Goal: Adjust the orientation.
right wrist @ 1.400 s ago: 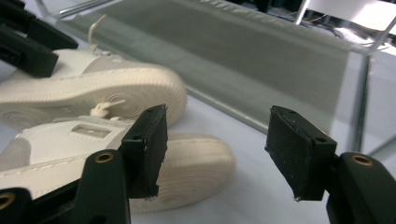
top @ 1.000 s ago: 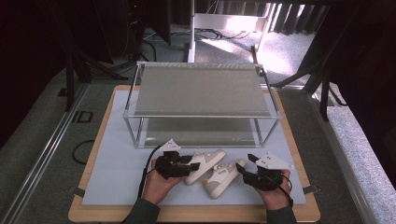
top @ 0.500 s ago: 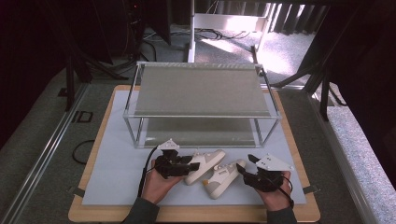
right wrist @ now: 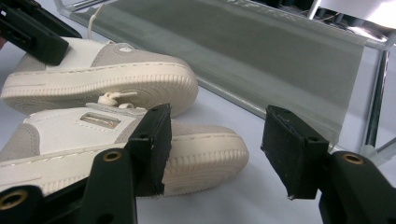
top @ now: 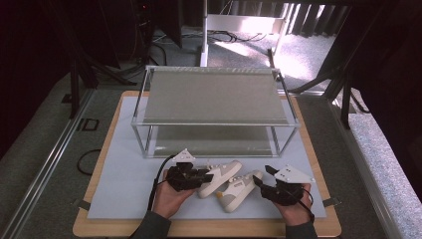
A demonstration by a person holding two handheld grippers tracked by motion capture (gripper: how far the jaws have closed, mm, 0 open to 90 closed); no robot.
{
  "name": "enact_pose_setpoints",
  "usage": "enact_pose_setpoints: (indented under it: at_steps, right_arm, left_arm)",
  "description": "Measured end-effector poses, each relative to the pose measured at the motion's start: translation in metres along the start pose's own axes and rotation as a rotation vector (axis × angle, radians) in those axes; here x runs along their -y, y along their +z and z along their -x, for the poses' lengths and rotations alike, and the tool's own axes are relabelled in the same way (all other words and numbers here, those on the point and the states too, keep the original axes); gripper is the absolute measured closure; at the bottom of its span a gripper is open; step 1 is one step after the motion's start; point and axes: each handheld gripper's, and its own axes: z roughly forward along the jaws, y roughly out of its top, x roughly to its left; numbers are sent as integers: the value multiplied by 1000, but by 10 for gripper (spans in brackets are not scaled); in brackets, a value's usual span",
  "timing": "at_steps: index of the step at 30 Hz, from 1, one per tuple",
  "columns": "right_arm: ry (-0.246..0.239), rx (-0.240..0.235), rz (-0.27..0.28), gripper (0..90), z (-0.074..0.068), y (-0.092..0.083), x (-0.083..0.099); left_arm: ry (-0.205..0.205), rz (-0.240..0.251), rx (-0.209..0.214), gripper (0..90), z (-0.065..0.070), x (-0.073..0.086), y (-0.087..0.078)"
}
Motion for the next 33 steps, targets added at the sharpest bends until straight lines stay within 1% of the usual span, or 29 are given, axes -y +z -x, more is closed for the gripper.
enact_pose_setpoints:
  at_steps: [1,2,6,7,9,10,14,15,16,17,19,22,23,25,27,28,29,30,31,32,33]
  right_arm:
    - [2,-1,0,423,0,0,0]
    - [2,-2,0,423,0,-1,1]
    - [6,-5,2,423,1,0,1]
    - [6,-4,3,423,1,0,1]
    - [6,-4,3,423,1,0,1]
    - [6,-4,3,423,1,0,1]
    - [6,-5,4,423,1,0,1]
    - [5,-5,4,423,1,0,1]
    - [5,-5,4,423,1,0,1]
    - [6,-5,4,423,1,0,1]
    - [5,-5,4,423,1,0,1]
    - [4,-3,4,423,1,0,0]
    - [4,-3,4,423,1,0,0]
    - [4,-3,4,423,1,1,0]
    - [2,-3,3,423,0,1,0]
    - [1,-2,3,423,0,1,0]
    - [1,-2,3,423,0,0,0]
    - [3,-3,2,423,1,0,0]
    - [3,-4,3,423,1,0,0]
    - [3,-4,4,423,1,0,1]
    - [3,-4,4,423,1,0,1]
  left_arm:
    - [4,7,3,734,0,0,-1]
    - [7,19,-4,754,0,0,-2]
    - [27,31,-12,798,5,0,-4]
    - [36,30,-23,810,6,0,-4]
    - [53,35,-70,821,9,-1,-5]
    - [55,38,-93,824,9,-1,-6]
    - [46,52,-183,827,6,0,-11]
    - [50,57,-207,827,5,1,-13]
    - [48,60,-217,827,5,1,-15]
    - [51,57,-256,827,5,2,-17]
    - [58,55,-270,825,4,2,-20]
    - [105,23,-311,824,11,3,-21]
    - [105,23,-311,822,11,3,-21]
    - [122,3,-315,820,14,4,-19]
    - [130,-7,-305,806,16,6,-17]
    - [130,-7,-294,796,17,7,-16]
    - [128,-15,-272,786,17,8,-15]
    - [129,-18,-241,772,16,9,-16]
    - [125,-10,-212,754,16,9,-16]
    - [121,-7,-207,750,17,9,-16]
    - [131,-14,-236,710,18,9,-16]
